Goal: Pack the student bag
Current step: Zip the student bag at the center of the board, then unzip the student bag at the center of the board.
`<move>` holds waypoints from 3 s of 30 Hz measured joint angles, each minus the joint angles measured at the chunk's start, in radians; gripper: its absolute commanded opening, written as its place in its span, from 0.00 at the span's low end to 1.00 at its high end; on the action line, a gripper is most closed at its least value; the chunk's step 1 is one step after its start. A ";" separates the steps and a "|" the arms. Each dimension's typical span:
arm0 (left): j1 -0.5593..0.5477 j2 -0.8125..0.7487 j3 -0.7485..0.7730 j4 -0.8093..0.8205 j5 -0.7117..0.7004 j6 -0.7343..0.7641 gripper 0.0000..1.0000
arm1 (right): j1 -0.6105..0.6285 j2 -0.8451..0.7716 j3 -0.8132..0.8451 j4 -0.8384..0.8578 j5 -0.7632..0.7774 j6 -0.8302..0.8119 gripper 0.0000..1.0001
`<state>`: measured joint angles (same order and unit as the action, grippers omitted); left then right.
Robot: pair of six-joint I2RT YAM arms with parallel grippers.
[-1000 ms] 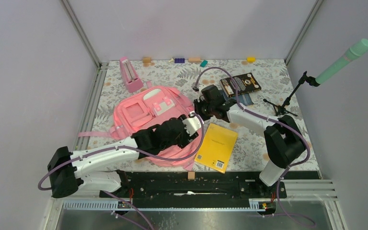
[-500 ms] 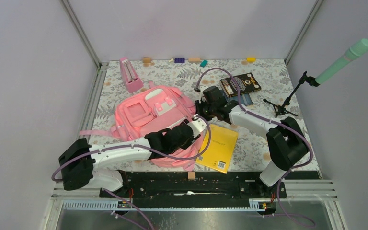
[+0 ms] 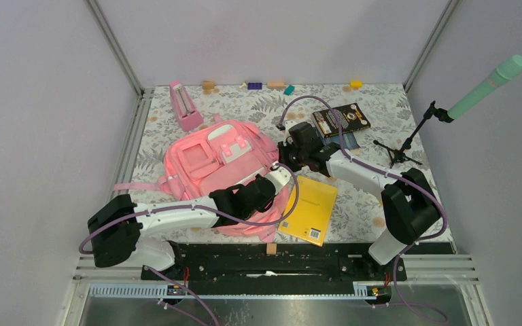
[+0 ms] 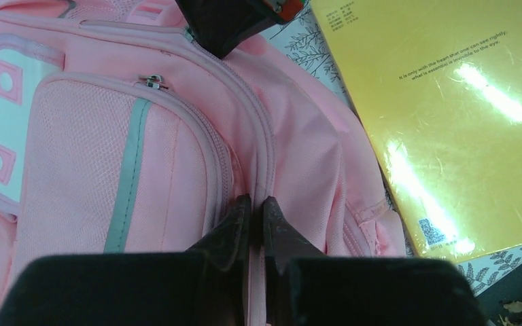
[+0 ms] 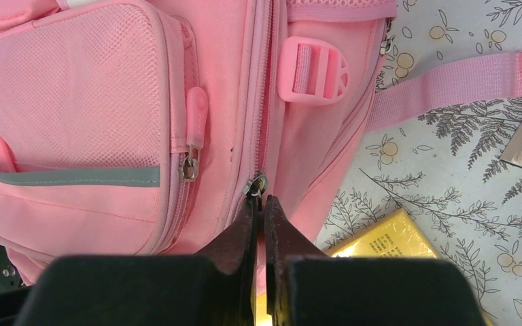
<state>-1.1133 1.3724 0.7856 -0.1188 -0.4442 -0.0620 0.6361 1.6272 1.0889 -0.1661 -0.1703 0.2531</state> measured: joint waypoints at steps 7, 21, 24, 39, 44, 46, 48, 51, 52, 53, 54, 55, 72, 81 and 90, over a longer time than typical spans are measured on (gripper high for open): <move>0.002 -0.070 -0.023 -0.027 -0.018 -0.039 0.00 | 0.009 0.011 0.018 -0.012 -0.007 -0.033 0.00; 0.022 -0.294 -0.103 -0.179 -0.043 -0.114 0.00 | 0.029 0.288 0.385 -0.217 -0.160 -0.196 0.00; 0.022 -0.336 -0.110 -0.212 -0.040 -0.123 0.00 | 0.029 0.349 0.459 -0.253 -0.188 -0.227 0.00; 0.023 -0.396 -0.125 -0.276 -0.032 -0.140 0.00 | 0.029 0.560 0.715 -0.325 -0.206 -0.159 0.04; 0.025 -0.400 -0.125 -0.281 -0.032 -0.141 0.00 | 0.030 0.568 0.724 -0.324 -0.207 -0.114 0.10; 0.027 -0.406 -0.125 -0.284 -0.032 -0.141 0.00 | 0.030 0.568 0.724 -0.322 -0.207 -0.100 0.15; 0.029 -0.412 -0.125 -0.290 -0.032 -0.142 0.00 | 0.030 0.567 0.720 -0.314 -0.208 -0.090 0.26; 0.036 -0.425 -0.124 -0.311 -0.024 -0.141 0.00 | 0.029 0.542 0.674 -0.270 -0.186 -0.080 0.48; 0.039 -0.429 -0.122 -0.324 -0.017 -0.139 0.00 | 0.027 0.526 0.649 -0.249 -0.173 -0.081 0.54; 0.045 -0.433 -0.114 -0.345 -0.007 -0.134 0.00 | 0.024 0.510 0.629 -0.233 -0.162 -0.078 0.59; 0.051 -0.435 -0.104 -0.364 0.004 -0.127 0.00 | 0.020 0.487 0.604 -0.216 -0.153 -0.080 0.62; 0.058 -0.436 -0.094 -0.381 0.012 -0.122 0.00 | 0.014 0.461 0.579 -0.204 -0.144 -0.082 0.63; 0.179 -0.666 0.022 -0.630 0.067 0.047 0.00 | -0.065 -0.107 0.033 0.076 -0.245 -0.164 0.64; 0.182 -0.684 0.187 -0.767 0.048 0.130 0.00 | -0.011 -0.121 -0.121 0.279 -0.484 -0.193 0.62; 0.183 -0.673 0.291 -0.818 0.025 0.179 0.00 | 0.014 -0.018 -0.111 0.475 -0.558 -0.212 0.61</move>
<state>-0.9298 0.6994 1.0771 -0.9371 -0.4191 0.1165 0.6498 1.6096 0.9779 0.3092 -0.7280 0.0414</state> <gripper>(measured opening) 0.036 0.619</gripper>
